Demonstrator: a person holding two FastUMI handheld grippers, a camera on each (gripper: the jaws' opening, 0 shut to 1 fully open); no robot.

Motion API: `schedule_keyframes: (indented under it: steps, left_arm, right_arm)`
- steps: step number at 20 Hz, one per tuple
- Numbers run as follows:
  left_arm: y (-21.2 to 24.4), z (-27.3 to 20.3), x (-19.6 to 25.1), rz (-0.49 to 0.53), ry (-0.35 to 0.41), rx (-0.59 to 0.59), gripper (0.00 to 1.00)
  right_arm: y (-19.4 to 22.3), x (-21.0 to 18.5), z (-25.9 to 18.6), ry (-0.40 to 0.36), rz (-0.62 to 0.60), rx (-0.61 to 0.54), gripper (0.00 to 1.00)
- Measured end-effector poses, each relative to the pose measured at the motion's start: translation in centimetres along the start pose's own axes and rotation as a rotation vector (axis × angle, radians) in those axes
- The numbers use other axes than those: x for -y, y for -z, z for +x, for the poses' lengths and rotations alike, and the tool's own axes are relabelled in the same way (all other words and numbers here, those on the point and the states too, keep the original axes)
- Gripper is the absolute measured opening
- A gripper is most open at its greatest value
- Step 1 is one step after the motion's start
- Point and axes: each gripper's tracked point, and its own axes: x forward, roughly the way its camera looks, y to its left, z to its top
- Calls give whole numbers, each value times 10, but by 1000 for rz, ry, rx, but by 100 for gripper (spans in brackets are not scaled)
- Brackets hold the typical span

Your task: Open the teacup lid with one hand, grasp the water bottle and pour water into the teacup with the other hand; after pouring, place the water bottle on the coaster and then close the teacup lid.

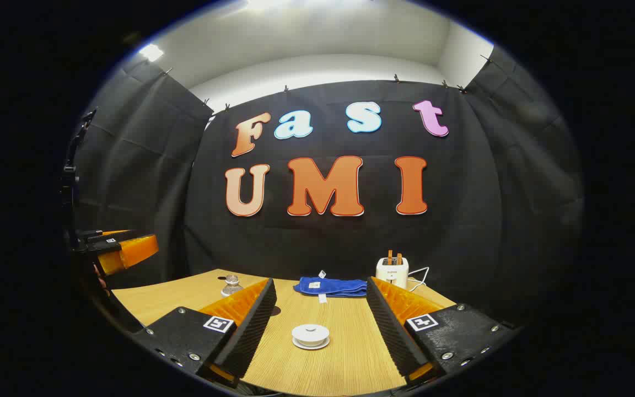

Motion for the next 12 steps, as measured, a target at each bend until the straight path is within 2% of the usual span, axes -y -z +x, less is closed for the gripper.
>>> schedule_keyframes:
  steps: [12]
  left_arm:
    - [3,3,15,20,28,-8,96]
  right_arm:
    - [2,-3,2,-14,-20,8,98]
